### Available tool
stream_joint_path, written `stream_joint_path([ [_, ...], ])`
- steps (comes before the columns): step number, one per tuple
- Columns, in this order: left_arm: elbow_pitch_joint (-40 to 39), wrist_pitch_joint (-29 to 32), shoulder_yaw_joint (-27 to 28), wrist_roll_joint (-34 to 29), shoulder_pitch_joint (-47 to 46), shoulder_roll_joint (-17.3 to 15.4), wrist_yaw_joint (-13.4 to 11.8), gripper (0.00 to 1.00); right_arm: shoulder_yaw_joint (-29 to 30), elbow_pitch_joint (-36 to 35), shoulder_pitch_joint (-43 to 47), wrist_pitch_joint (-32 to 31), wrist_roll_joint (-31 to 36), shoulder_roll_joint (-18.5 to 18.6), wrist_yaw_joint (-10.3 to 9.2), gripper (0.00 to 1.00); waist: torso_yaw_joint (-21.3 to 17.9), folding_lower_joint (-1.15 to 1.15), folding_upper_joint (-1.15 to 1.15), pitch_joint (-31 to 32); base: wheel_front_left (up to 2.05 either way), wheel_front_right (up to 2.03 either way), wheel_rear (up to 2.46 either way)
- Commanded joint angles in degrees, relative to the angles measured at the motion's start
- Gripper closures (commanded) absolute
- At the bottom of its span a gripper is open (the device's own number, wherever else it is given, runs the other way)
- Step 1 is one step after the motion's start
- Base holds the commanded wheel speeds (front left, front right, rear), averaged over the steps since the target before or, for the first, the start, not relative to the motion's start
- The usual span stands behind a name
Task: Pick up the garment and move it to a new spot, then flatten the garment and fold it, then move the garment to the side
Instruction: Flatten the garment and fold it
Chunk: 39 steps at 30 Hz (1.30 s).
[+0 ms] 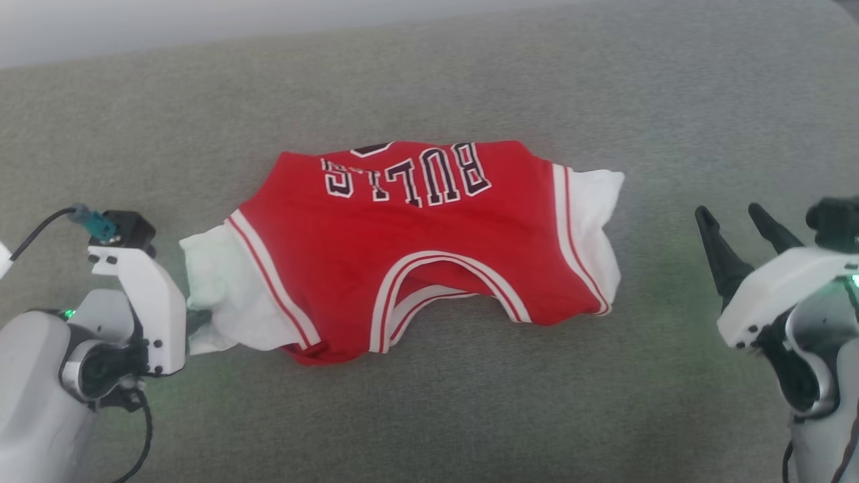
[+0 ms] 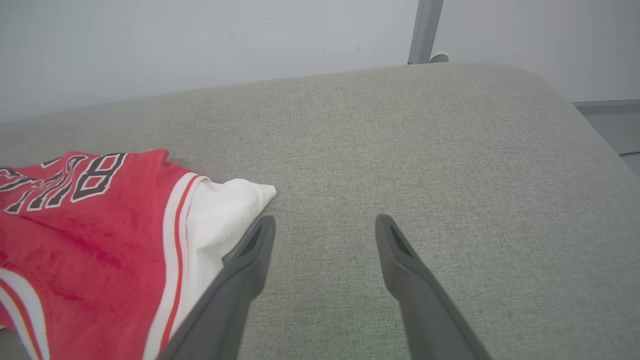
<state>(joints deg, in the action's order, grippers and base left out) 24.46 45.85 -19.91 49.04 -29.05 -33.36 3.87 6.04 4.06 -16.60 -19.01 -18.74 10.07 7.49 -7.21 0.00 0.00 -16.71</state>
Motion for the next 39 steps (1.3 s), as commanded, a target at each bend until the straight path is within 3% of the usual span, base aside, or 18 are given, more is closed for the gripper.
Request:
stream_joint_path([
  [1, 2.04, 0.73, -2.00, -1.14, 1.45, 1.42, -0.19, 1.00, -0.74, 0.82, -1.84, -1.29, -0.54, 0.79, -0.01, 0.00, 1.07, 0.00, 0.00, -0.55, 0.00, 0.00, 0.00],
  [13, 2.18, -1.85, -3.57, -2.20, -3.68, 4.37, 0.97, 1.00, -6.48, 9.70, -11.31, -10.41, -3.15, 5.73, -0.01, 0.00, 7.00, 0.00, 0.00, -3.76, 0.00, 0.00, 0.00],
  [23, 3.23, -4.26, -5.88, -2.35, -6.90, 7.33, 2.23, 1.00, -11.05, 20.71, -15.90, -21.42, -5.71, 6.45, 0.01, 0.00, 10.70, 0.00, 0.00, -5.53, 0.00, 0.00, 0.00],
  [24, 3.48, -4.49, -5.92, -2.20, -7.08, 7.50, 2.27, 1.00, -11.55, 21.66, -16.00, -21.88, -5.59, 6.83, 0.01, 0.73, 10.94, 0.00, 0.00, -5.59, 0.00, 0.00, 0.00],
  [25, 3.71, -4.73, -5.89, -2.06, -7.21, 7.59, 2.33, 1.00, -11.72, 22.36, -16.26, -22.01, -5.08, 7.30, 0.00, 1.00, 11.14, 0.00, 0.00, -5.62, 0.00, 0.00, 0.00],
  [29, 4.86, -5.31, -5.73, -1.84, -7.74, 7.05, 2.40, 1.00, -10.97, 24.11, -17.21, -22.76, -4.28, 8.23, -0.05, 1.00, 11.47, 0.00, 0.00, -5.01, 0.00, 0.00, 0.00],
  [39, 2.64, -4.87, -3.12, -1.24, -13.23, 4.96, 1.22, 1.00, -8.60, 19.70, -21.00, -22.02, -5.50, 8.47, -0.03, 1.00, 10.75, 0.00, 0.00, 2.03, 0.00, 0.00, 0.00],
])
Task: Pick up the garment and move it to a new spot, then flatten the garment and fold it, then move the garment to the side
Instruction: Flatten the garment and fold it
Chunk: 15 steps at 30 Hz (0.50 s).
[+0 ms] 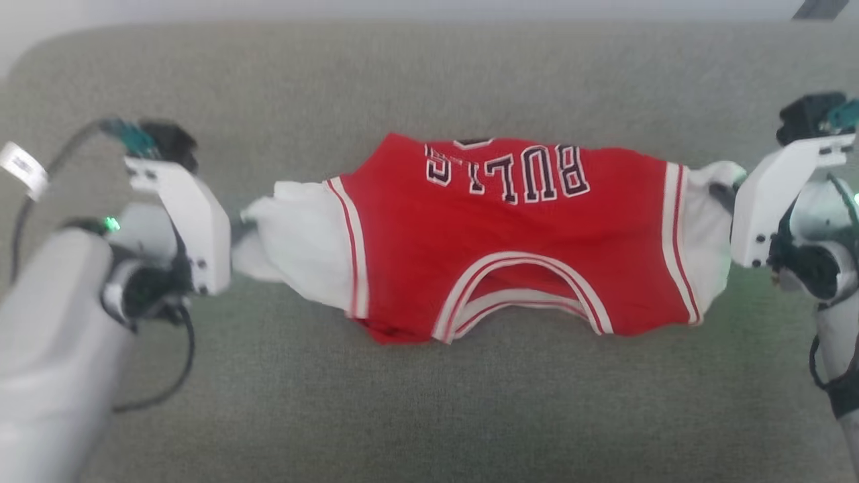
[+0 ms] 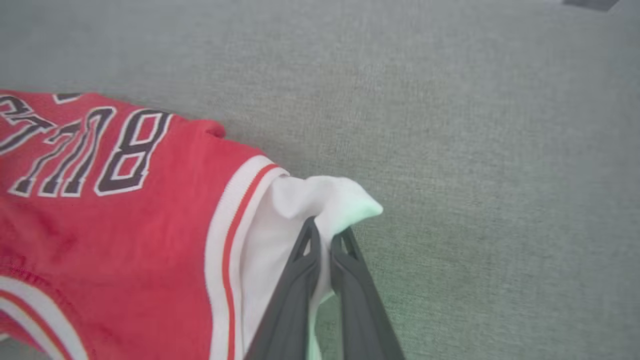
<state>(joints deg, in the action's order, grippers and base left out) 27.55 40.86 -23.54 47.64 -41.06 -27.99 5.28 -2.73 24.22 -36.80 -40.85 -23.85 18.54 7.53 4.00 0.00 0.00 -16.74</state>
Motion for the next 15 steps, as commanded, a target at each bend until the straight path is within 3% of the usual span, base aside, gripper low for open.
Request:
stream_joint_path([
  [1, -0.76, 0.34, 0.71, 0.12, -1.89, -0.63, -0.56, 1.00, 0.14, -0.86, -1.00, -0.51, -0.32, -0.07, -0.08, 1.00, -0.67, 0.00, 0.00, 3.15, 0.00, 0.00, 0.00],
  [8, -4.22, 2.80, 1.48, -0.80, -8.48, -2.47, -1.68, 1.00, -0.21, -4.53, -5.59, -3.02, -1.63, -1.23, -0.08, 1.00, -2.42, 0.00, 0.00, 9.20, 0.00, 0.00, 0.00],
  [15, -5.76, 2.32, 2.43, -2.06, -15.24, -3.39, -1.88, 1.00, -0.14, -5.35, -12.52, -1.67, -2.55, -3.70, -0.04, 1.00, -4.26, 0.00, 0.00, 12.47, 0.00, 0.00, 0.00],
])
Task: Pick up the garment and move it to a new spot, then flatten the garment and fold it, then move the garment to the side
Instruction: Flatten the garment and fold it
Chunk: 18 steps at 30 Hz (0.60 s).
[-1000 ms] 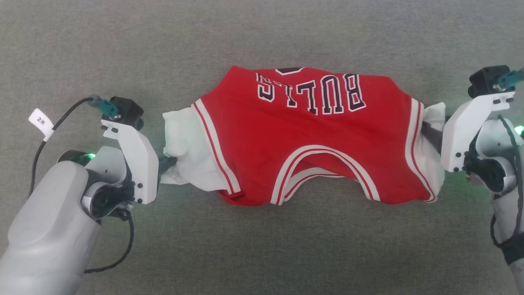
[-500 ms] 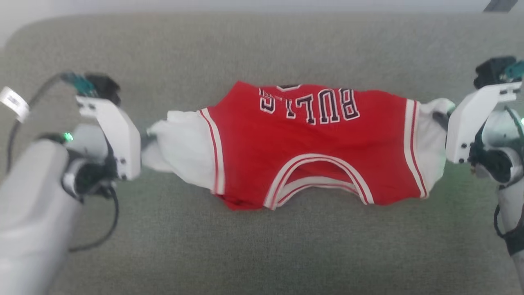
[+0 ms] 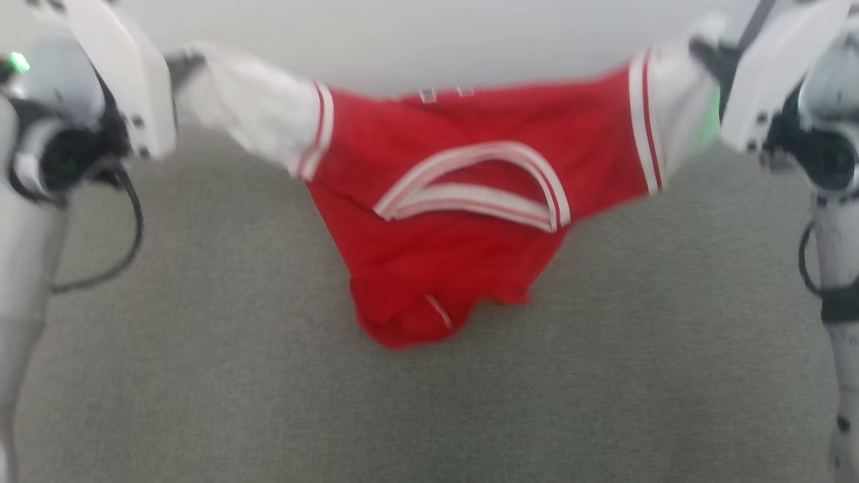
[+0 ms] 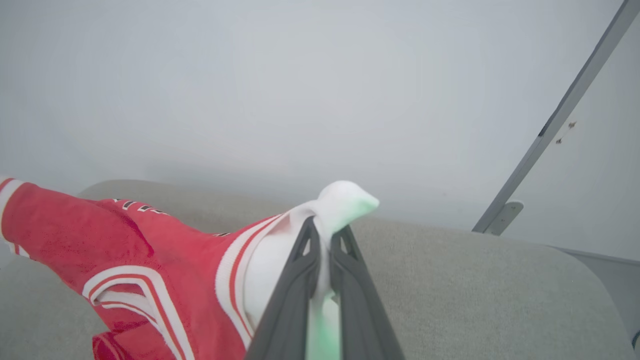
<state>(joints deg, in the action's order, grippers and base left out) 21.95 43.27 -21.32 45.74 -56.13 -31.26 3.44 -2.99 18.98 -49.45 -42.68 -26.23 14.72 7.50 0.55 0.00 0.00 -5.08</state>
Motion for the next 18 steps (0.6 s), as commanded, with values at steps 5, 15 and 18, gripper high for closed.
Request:
stream_joint_path([
  [5, 0.90, -2.26, 1.15, -1.34, -6.10, -0.34, 0.61, 1.00, 0.06, 1.55, -6.44, 3.93, -0.20, -2.11, -0.02, 1.00, -2.14, 0.00, 0.00, 2.55, 0.00, 0.00, 0.00],
  [15, 7.60, -7.45, 0.65, -3.94, -16.16, 0.65, 1.80, 1.00, -1.99, 8.87, -16.55, 9.89, 2.21, -3.64, -0.01, 1.00, -3.18, 0.00, 0.00, 2.84, 0.00, 0.00, 0.00],
  [18, 9.45, -10.65, 0.28, -5.09, -18.17, 1.42, 2.30, 1.00, -2.45, 11.36, -18.55, 13.38, 2.56, -3.68, -0.01, 1.00, -3.17, 0.00, 0.00, 0.94, 0.00, 0.00, 0.00],
])
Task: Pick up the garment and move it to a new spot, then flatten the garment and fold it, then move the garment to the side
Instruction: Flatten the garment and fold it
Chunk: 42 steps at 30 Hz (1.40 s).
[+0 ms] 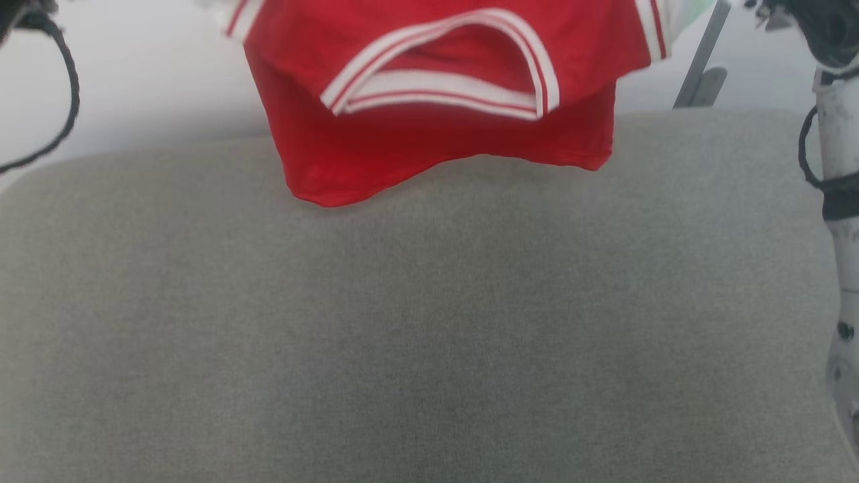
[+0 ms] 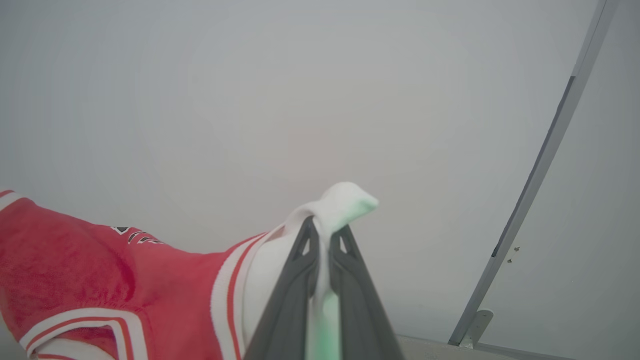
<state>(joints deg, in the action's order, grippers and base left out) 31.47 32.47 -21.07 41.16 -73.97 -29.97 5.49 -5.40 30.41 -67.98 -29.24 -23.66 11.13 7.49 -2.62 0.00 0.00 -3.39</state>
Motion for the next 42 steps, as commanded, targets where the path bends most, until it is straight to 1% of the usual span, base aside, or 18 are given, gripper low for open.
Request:
stream_joint_path([
  [1, 0.67, -1.11, -0.07, -1.05, -1.11, 0.35, 0.31, 1.00, -0.35, 0.64, -0.96, 1.61, 0.38, -0.13, 0.00, 1.00, 0.00, 0.00, 0.00, -1.57, 0.00, 0.00, 0.00],
  [9, 6.56, -12.74, -1.67, -4.55, -9.21, 2.25, 1.43, 1.00, -4.40, 9.34, -8.41, 15.09, 2.56, -0.06, -0.01, 1.00, 0.33, 0.00, 0.00, -9.85, 0.00, 0.00, 0.00],
  [16, 12.18, -25.20, -2.93, -8.70, -18.43, 3.57, 1.66, 1.00, -7.11, 16.29, -16.83, 29.61, 6.23, 0.32, -0.01, 1.00, 0.81, 0.00, 0.00, -16.76, 0.00, 0.00, 0.00],
  [18, 13.35, -29.26, -3.35, -9.92, -21.11, 3.81, 1.70, 1.00, -7.78, 17.96, -19.18, 34.28, 8.19, 0.76, -0.01, 1.00, 1.02, 0.00, 0.00, -18.38, 0.00, 0.00, 0.00],
  [21, 14.72, -37.21, -4.18, -12.41, -23.81, 4.22, 1.78, 1.00, -8.75, 21.14, -22.04, 39.85, 11.75, 1.43, -0.01, 1.00, 1.57, 0.00, 0.00, -20.52, 0.00, 0.00, 0.00],
  [22, 14.72, -37.21, -4.18, -12.41, -23.81, 4.22, 1.78, 1.00, -8.75, 21.14, -22.04, 39.85, 11.75, 1.43, -0.01, 1.00, 1.57, 0.00, 0.00, -20.52, 0.00, 0.00, 0.00],
  [24, 16.84, -40.89, -4.68, -12.59, -23.38, 4.82, 1.87, 1.00, -9.44, 24.17, -22.29, 40.89, 13.12, 0.95, -0.01, 1.00, 1.92, 0.00, 0.00, -21.29, 0.00, 0.00, 0.00],
  [26, 19.17, -42.52, -5.49, -12.08, -22.08, 5.55, 1.95, 1.00, -10.92, 26.84, -21.96, 40.97, 13.26, 0.23, -0.01, 1.00, 2.38, 0.00, 0.00, -21.64, 0.00, 0.00, 0.00],
  [28, 21.26, -43.14, -6.30, -10.95, -20.60, 6.26, 1.92, 1.00, -13.38, 29.42, -20.78, 39.44, 12.00, -0.37, -0.01, 1.00, 2.87, 0.00, 0.00, -21.75, 0.00, 0.00, 0.00],
  [30, 22.49, -42.85, -8.29, -10.07, -17.83, 6.77, 1.97, 1.00, -15.54, 31.41, -18.58, 37.23, 8.98, -1.43, -0.01, 1.00, 3.26, 0.00, 0.00, -21.55, 0.00, 0.00, 0.00],
  [33, 23.14, -40.41, -10.15, -6.01, -13.59, 7.46, 2.00, 1.00, -18.91, 31.81, -15.40, 33.69, 3.55, -1.44, -0.02, 1.00, 4.05, 0.00, 0.00, -20.99, 0.00, 0.00, 0.00],
  [37, 22.90, -34.70, -12.96, -1.38, -7.63, 6.79, 1.99, 1.00, -23.17, 28.43, -9.99, 27.87, -5.40, -0.27, -0.01, 1.00, 5.08, 0.00, 0.00, -19.84, 0.00, 0.00, 0.00],
  [40, 21.46, -28.65, -15.48, 2.23, -2.82, 6.05, 1.99, 1.00, -27.51, 23.90, -5.87, 22.41, -11.15, 2.82, -0.02, 1.00, 5.65, 0.00, 0.00, -18.57, 0.00, 0.00, 0.00],
  [42, 20.57, -24.74, -16.50, 4.41, 0.20, 4.88, 1.98, 1.00, -29.34, 20.76, -2.84, 18.95, -15.30, 5.19, -0.02, 1.00, 5.98, 0.00, 0.00, -17.52, 0.00, 0.00, 0.00],
])
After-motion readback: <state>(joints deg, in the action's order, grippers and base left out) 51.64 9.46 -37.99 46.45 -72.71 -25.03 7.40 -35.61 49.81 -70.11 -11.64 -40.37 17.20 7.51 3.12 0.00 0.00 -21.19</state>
